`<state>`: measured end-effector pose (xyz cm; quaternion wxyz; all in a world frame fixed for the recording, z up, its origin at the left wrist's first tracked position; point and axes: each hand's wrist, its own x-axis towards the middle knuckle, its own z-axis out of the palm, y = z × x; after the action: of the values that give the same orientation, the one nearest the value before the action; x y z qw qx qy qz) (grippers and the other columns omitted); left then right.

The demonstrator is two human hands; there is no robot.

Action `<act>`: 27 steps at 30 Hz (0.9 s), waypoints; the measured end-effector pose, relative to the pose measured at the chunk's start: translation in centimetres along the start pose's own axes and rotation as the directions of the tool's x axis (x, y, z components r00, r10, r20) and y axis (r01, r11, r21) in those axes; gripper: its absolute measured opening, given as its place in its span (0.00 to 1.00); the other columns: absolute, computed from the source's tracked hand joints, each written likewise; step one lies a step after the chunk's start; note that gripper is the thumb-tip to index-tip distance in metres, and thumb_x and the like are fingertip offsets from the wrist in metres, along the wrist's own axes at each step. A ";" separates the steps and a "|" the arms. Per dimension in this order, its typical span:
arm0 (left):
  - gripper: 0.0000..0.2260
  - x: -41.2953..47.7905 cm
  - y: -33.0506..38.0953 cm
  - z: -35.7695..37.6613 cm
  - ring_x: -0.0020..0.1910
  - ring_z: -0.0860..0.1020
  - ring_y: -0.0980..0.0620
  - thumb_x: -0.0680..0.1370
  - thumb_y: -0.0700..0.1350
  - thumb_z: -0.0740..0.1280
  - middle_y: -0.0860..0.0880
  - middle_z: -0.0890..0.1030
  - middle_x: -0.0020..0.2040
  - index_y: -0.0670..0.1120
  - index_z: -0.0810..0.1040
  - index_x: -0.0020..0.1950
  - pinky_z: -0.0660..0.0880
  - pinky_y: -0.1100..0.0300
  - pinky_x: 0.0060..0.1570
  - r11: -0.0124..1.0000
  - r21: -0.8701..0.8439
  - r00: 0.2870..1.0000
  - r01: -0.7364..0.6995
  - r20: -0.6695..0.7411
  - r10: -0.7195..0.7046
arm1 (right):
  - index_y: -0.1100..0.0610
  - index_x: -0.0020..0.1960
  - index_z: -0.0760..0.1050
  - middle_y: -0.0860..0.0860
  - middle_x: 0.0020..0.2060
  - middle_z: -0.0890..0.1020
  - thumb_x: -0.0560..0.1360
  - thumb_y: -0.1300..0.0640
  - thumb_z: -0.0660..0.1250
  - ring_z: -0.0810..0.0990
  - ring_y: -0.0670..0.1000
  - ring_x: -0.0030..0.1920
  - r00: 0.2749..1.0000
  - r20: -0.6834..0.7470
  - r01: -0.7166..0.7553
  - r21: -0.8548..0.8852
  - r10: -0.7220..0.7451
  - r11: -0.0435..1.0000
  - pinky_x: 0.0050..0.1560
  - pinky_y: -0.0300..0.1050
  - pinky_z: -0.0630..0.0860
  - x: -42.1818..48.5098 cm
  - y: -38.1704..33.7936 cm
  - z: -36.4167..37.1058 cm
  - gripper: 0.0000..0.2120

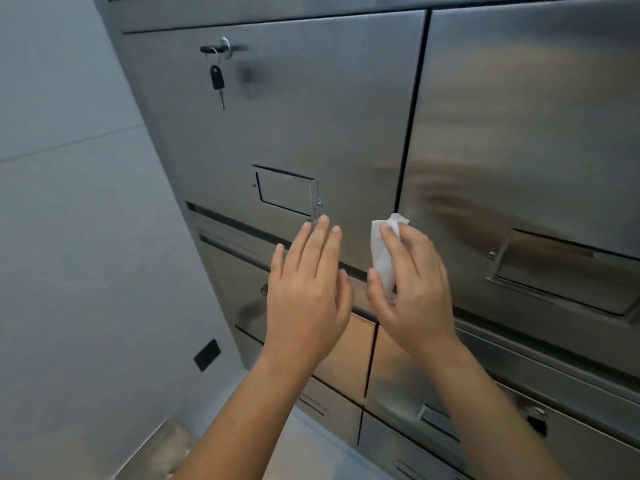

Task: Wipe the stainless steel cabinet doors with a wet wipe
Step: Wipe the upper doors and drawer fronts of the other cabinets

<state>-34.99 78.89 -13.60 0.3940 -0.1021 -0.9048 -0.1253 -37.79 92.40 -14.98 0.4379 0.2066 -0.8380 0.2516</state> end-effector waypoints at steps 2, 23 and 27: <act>0.20 1.1 -0.6 0.2 0.67 0.70 0.43 0.76 0.44 0.57 0.41 0.73 0.67 0.39 0.73 0.66 0.64 0.44 0.64 1.000 -0.021 0.999 -0.009 -0.034 0.008 | 0.67 0.65 0.71 0.63 0.57 0.76 0.74 0.54 0.58 0.71 0.54 0.58 1.000 -0.014 0.009 -0.014 -0.009 1.000 0.55 0.46 0.69 0.9 0.0 0.2 0.23; 0.21 13.5 -5.2 -2.2 0.67 0.70 0.42 0.74 0.43 0.57 0.41 0.73 0.67 0.39 0.73 0.65 0.65 0.43 0.63 0.785 -0.351 0.852 -0.511 -0.331 0.406 | 0.68 0.63 0.72 0.64 0.56 0.77 0.73 0.55 0.59 0.71 0.54 0.58 0.958 -0.271 -0.083 -0.566 -0.091 0.820 0.54 0.48 0.71 10.7 -5.3 -3.8 0.23; 0.21 16.1 -4.5 -3.4 0.67 0.70 0.42 0.74 0.43 0.58 0.41 0.73 0.66 0.38 0.74 0.65 0.66 0.41 0.62 0.733 -0.368 0.810 -0.573 -0.391 0.437 | 0.69 0.62 0.72 0.64 0.57 0.76 0.73 0.55 0.58 0.72 0.56 0.57 0.946 -0.316 -0.140 -0.603 -0.074 0.785 0.51 0.53 0.74 12.6 -5.8 -5.9 0.23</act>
<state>-44.67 74.99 -0.10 0.4991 -0.4198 -0.7190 -0.2401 -37.45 89.76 -0.14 0.6075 -0.0069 -0.7943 0.0016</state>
